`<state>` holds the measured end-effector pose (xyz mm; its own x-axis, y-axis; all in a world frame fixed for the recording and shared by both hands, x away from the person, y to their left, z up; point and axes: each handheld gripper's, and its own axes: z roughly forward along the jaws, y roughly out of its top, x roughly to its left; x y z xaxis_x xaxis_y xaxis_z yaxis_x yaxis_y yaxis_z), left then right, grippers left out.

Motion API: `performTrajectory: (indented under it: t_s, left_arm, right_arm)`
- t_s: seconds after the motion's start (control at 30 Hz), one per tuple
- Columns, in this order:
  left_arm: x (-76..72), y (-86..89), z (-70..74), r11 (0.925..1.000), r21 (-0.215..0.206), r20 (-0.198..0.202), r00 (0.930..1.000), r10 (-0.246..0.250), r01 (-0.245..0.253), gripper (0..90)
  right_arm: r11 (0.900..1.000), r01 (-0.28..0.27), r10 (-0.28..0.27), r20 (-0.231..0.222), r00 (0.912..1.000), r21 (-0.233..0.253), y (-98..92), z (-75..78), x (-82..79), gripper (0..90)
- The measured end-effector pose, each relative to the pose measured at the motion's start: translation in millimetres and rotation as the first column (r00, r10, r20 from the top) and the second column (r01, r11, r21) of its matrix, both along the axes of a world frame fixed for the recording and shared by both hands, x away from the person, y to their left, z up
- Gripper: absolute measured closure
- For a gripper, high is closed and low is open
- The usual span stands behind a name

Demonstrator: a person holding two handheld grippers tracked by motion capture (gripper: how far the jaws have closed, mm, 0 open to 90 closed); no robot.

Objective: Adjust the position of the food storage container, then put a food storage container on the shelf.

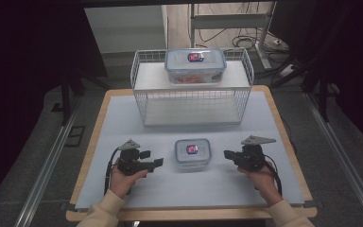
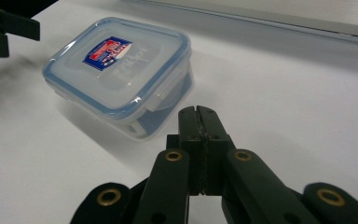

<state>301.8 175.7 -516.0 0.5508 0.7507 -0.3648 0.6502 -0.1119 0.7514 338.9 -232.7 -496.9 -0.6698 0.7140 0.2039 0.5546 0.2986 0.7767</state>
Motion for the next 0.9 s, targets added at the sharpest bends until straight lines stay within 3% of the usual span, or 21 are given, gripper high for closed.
performTrajectory:
  t_s: [0.17, 0.27, 0.53, 0.67, 0.9]
  left_arm:
    - [0.6, 1.7, -0.1, 0.9999, -0.006, -0.010, 0.9999, 0.012, -0.012, 25.6]
    - [0.3, 0.3, 0.7, 0.9999, -0.010, -0.019, 0.9998, 0.011, -0.011, 25.3]
    - [1.0, -7.8, 5.0, 0.9991, -0.042, -0.037, 0.9993, 0.000, -0.002, 22.7]
    - [3.5, -11.1, 4.8, 0.9985, -0.054, -0.052, 0.9986, 0.002, -0.004, 21.9]
    - [9.0, -18.9, 6.4, 0.9967, -0.081, -0.072, 0.9974, -0.003, -0.003, 21.0]
  right_arm:
    - [1.000, -0.007, 0.007, -0.015, 0.9999, 0.020, -3.8, -0.2, 1.2, 89.0]
    - [0.999, -0.025, 0.025, -0.018, 0.9995, 0.031, -4.6, 2.0, 0.6, 84.0]
    - [0.995, -0.021, 0.026, -0.050, 0.9984, 0.097, -8.5, 6.7, 3.9, 46.3]
    - [0.994, -0.011, 0.020, -0.079, 0.9967, 0.112, -6.9, 6.3, 6.6, 38.7]
    - [0.991, -0.025, 0.039, -0.104, 0.9938, 0.134, 3.7, 8.0, 12.2, 33.2]
